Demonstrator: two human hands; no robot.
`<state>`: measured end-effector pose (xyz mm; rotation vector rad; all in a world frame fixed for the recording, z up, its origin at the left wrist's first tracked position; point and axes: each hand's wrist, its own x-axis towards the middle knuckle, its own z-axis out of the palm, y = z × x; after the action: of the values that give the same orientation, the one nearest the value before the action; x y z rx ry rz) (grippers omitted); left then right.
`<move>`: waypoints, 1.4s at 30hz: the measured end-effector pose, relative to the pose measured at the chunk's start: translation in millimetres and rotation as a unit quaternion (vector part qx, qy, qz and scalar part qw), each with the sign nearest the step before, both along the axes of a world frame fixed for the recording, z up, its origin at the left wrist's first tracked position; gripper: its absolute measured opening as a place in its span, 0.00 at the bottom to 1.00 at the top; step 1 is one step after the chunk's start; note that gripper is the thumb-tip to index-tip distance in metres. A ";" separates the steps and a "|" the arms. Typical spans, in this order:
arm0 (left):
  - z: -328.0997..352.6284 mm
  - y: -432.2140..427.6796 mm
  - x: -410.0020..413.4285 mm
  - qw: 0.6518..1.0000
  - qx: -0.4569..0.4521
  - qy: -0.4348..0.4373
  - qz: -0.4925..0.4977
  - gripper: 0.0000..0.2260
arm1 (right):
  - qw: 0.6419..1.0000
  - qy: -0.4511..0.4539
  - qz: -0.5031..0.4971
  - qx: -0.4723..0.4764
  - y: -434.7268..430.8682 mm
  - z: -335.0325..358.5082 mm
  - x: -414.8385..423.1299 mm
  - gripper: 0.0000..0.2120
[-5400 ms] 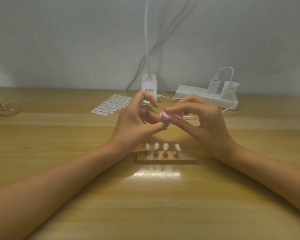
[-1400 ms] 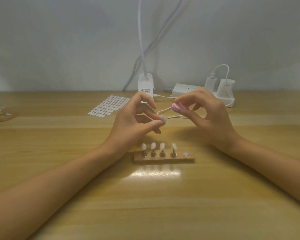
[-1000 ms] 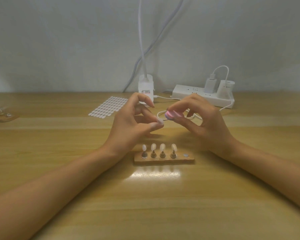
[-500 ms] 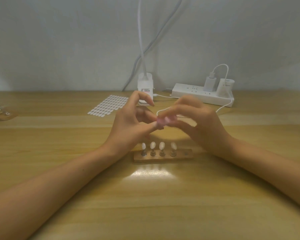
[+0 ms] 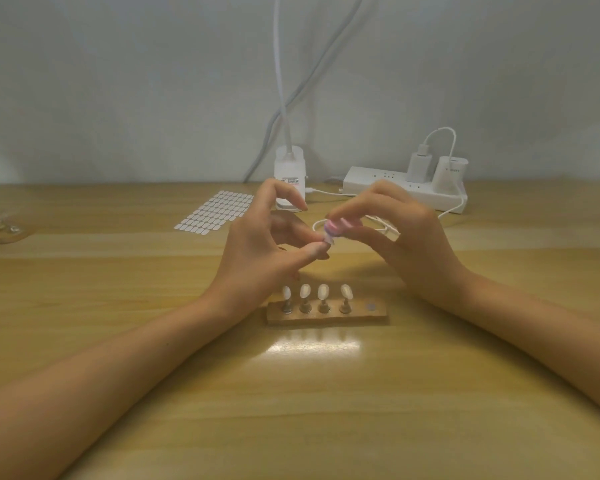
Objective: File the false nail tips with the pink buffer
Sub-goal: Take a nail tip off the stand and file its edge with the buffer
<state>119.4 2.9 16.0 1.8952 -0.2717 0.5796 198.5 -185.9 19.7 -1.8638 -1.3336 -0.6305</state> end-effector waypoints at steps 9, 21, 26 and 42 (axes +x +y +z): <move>-0.1 -1.4 -0.5 0.999 0.023 -0.024 0.007 0.22 | 1.000 -0.001 0.008 0.002 1.6 1.1 -1.9 0.07; 0.3 0.0 0.3 1.000 0.010 -0.016 0.003 0.20 | 1.000 -0.002 0.016 0.022 2.2 -0.7 2.3 0.09; 0.3 -0.5 0.3 0.999 0.021 -0.023 0.001 0.20 | 0.999 -0.009 0.043 0.014 3.8 -3.0 0.9 0.08; 1.5 -2.2 0.1 0.999 -0.003 -0.031 -0.045 0.18 | 0.999 -0.010 0.044 0.028 2.4 -0.2 2.0 0.09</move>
<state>119.4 0.8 17.5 1.8507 -0.3929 0.5786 200.6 -183.5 19.4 -1.7493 -1.3888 -0.6361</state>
